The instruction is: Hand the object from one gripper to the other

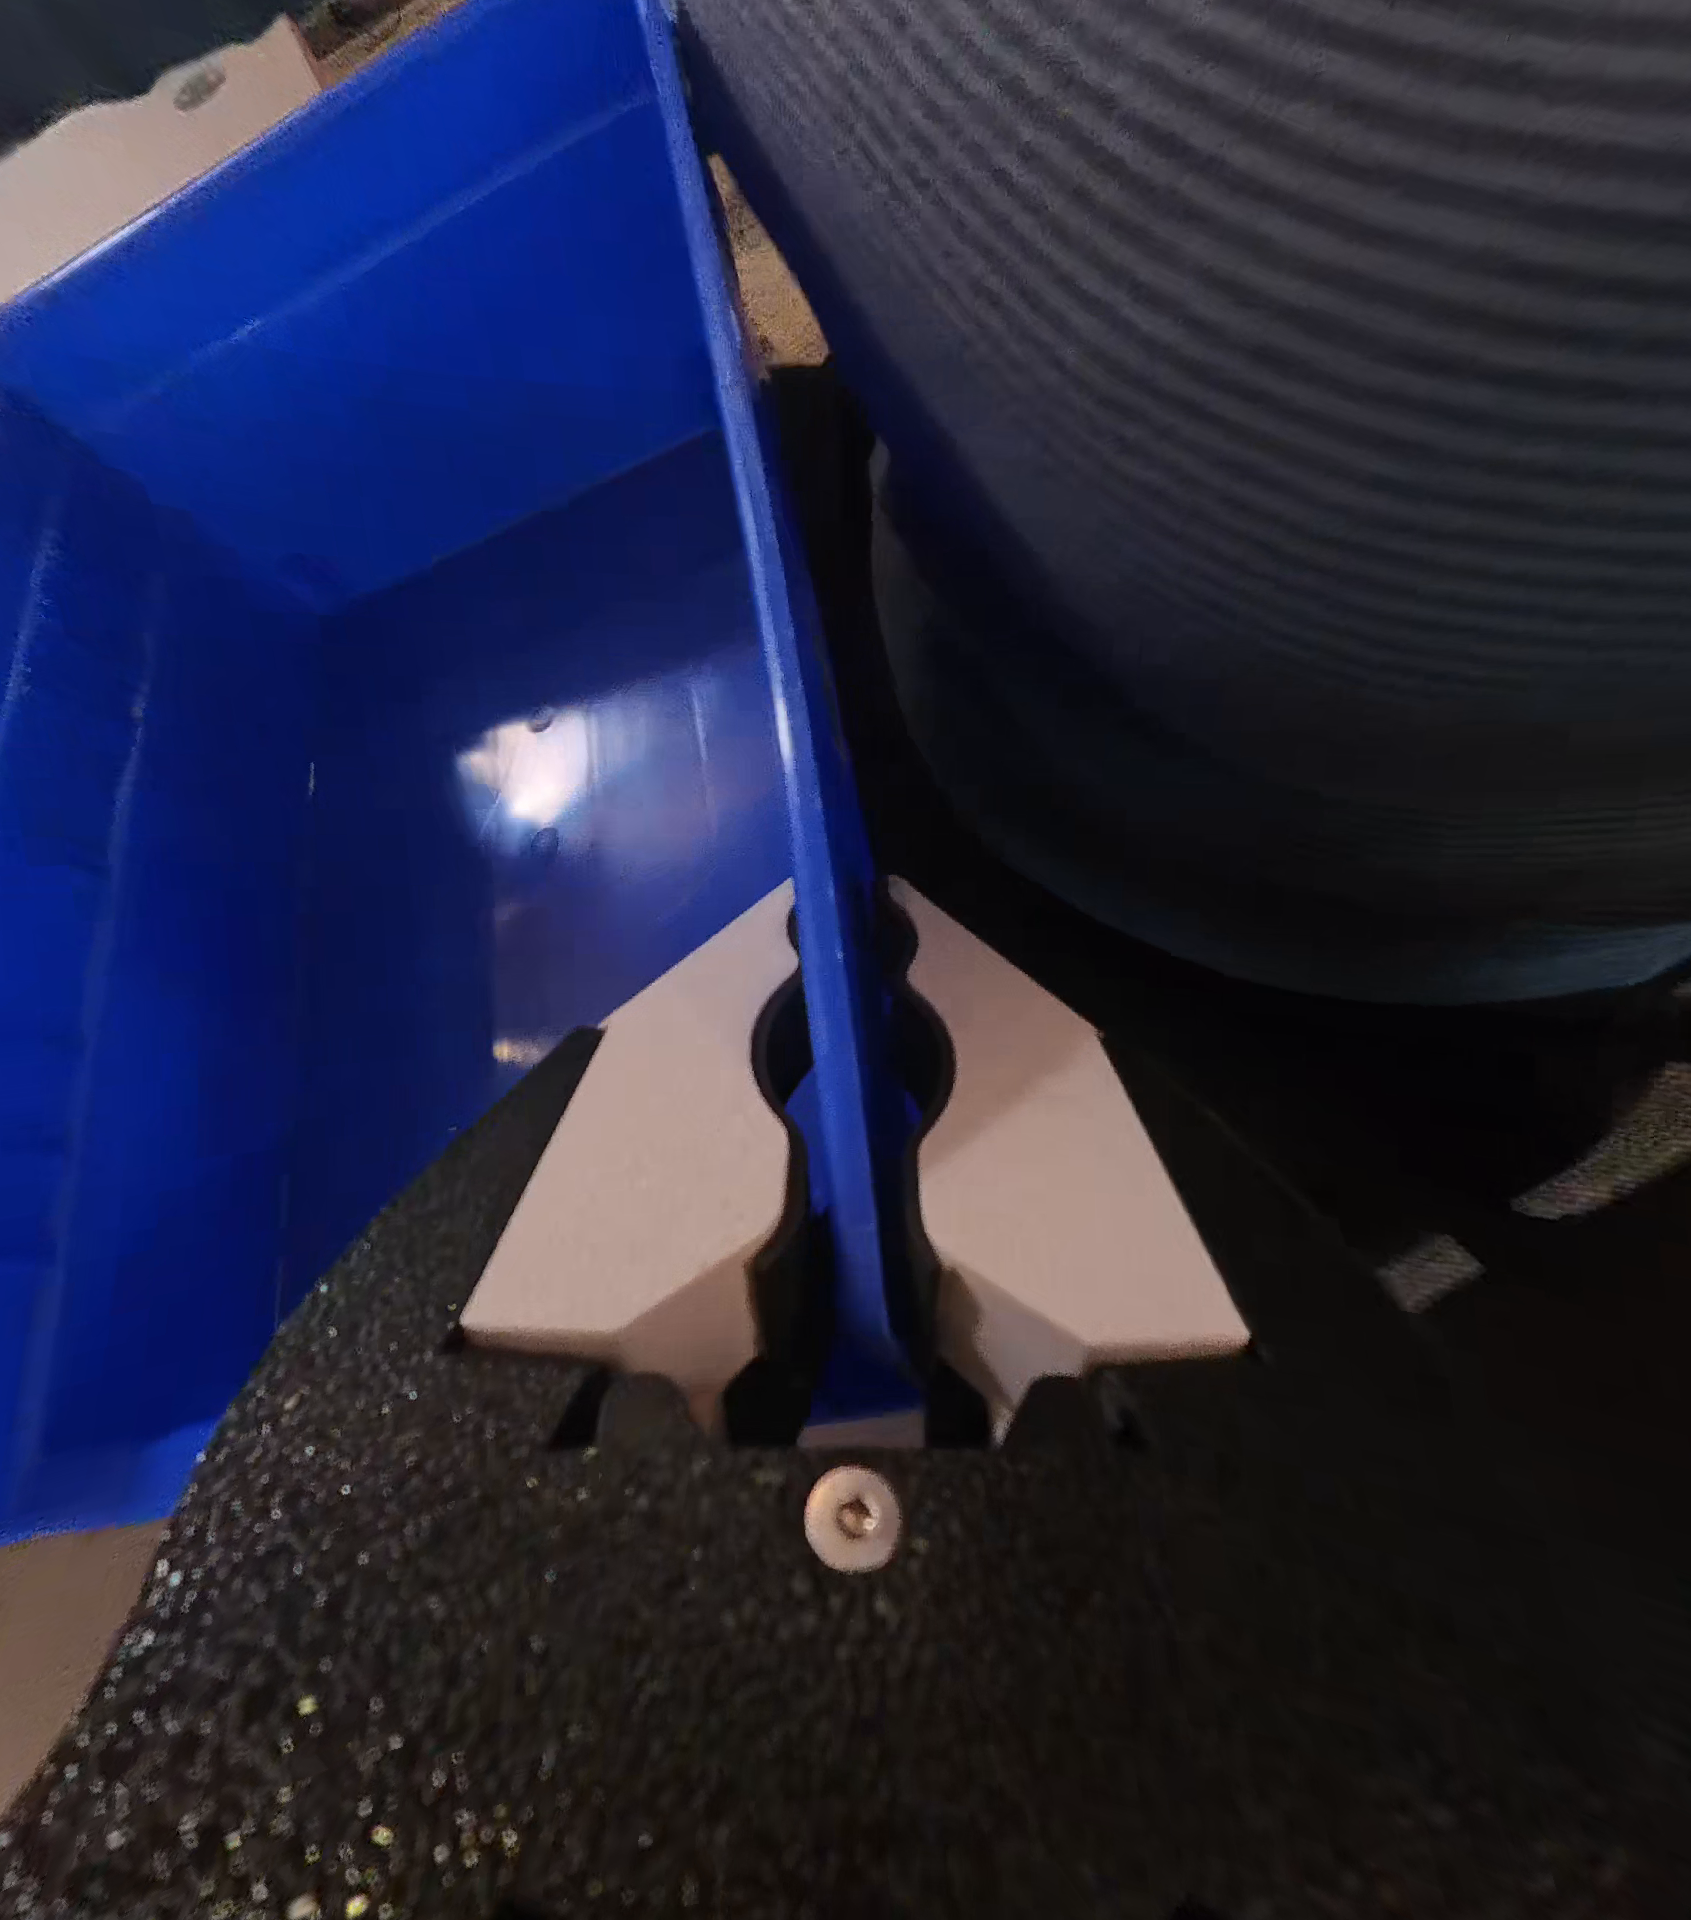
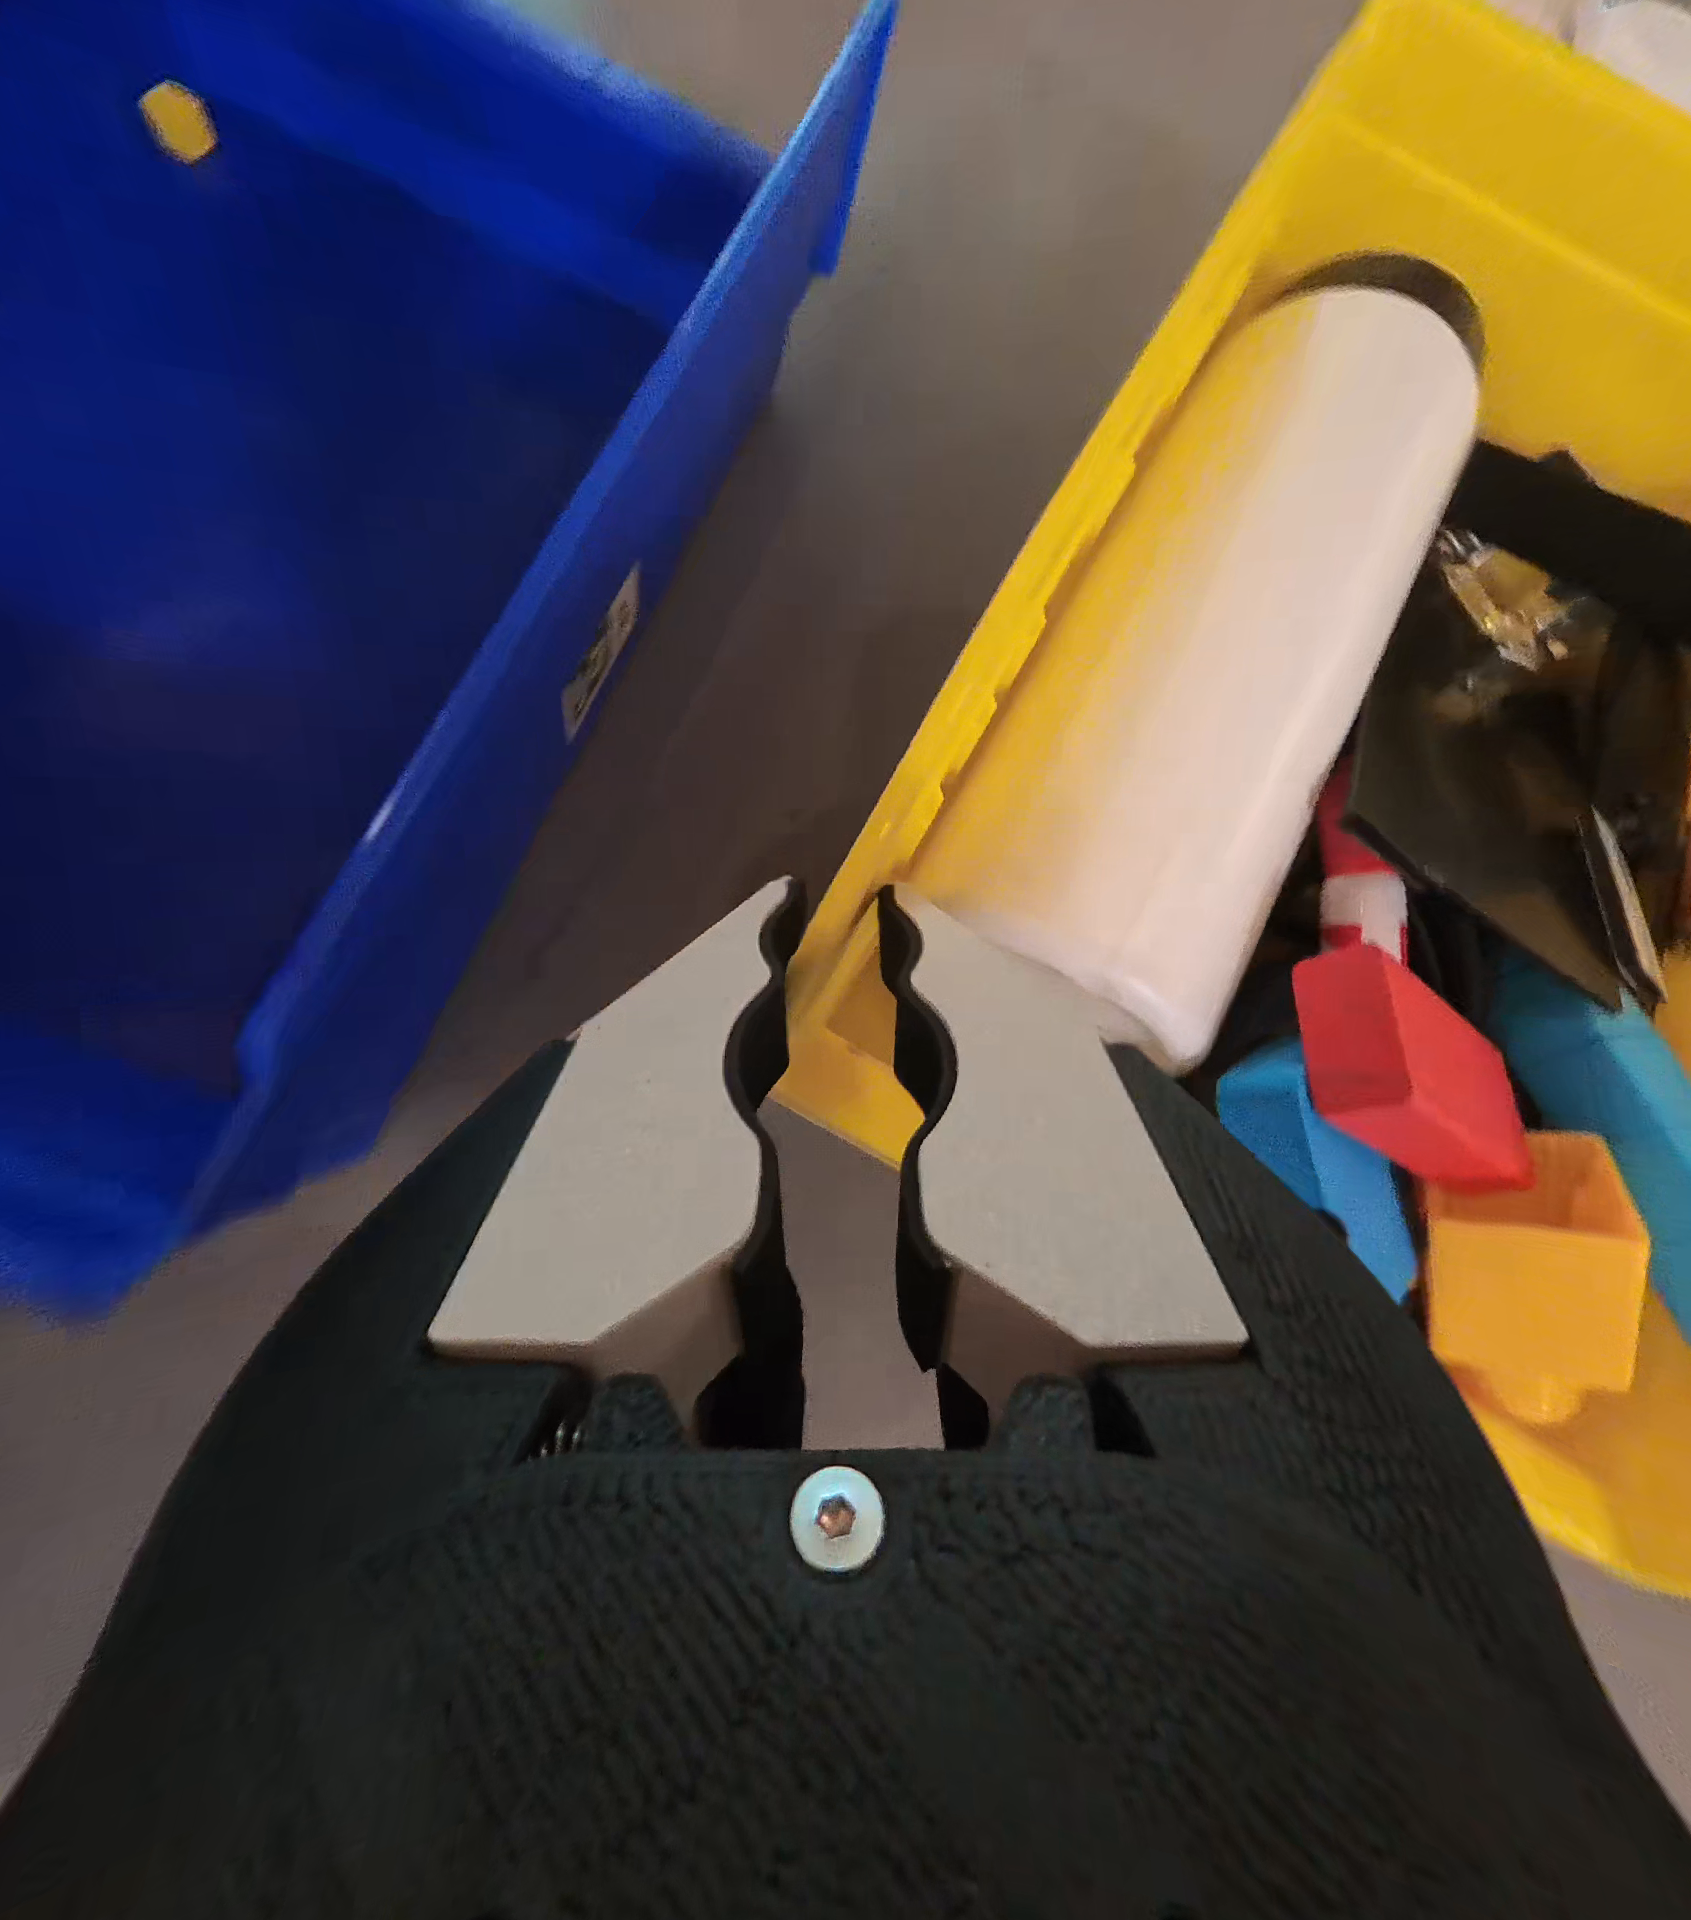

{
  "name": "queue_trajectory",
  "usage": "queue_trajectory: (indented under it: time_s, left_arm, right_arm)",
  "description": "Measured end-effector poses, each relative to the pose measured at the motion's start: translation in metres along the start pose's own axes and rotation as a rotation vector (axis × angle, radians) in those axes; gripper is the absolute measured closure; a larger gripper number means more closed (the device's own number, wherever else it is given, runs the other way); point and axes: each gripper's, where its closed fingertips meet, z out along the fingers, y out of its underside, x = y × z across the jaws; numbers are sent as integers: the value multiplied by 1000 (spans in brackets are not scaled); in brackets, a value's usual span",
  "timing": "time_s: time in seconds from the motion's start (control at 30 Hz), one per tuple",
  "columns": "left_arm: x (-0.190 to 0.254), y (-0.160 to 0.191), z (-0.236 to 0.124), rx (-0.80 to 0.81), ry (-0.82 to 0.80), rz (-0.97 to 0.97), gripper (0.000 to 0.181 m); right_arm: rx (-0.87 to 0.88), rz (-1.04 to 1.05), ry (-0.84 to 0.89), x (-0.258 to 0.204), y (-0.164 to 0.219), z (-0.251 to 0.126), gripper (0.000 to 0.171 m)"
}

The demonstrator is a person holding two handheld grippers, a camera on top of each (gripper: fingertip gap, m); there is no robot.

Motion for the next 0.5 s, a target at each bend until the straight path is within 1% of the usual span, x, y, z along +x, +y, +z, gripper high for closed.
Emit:
queue_trajectory:
  time_s: [0.03,0.07,0.13,0.17,0.2,0.33,0.43,0.5]
  left_arm:
    - [-5,-3,9,-3,3,13,176]
    - [-9,-5,18,-8,5,25,176]
    - [-18,-11,39,-14,4,55,177]
    - [-22,-16,49,-12,2,66,176]
    - [-27,-22,60,-4,-7,68,176]
    - [-50,-48,103,-22,-52,33,176]
    - [-73,-64,132,-39,-79,-3,176]
    - [-89,-67,145,-89,-65,-57,177]
  right_arm:
    - [-13,21,14,3,-2,-1,157]
    - [-4,41,31,4,-7,-9,147]
    - [70,98,106,7,-19,-37,130]
    - [109,131,165,9,-22,-57,124]
    - [150,161,227,10,-24,-77,122]
    - [264,249,539,-3,-14,-170,123]
    - [286,304,861,-23,4,-254,130]
    - [274,356,1040,-49,21,-303,133]
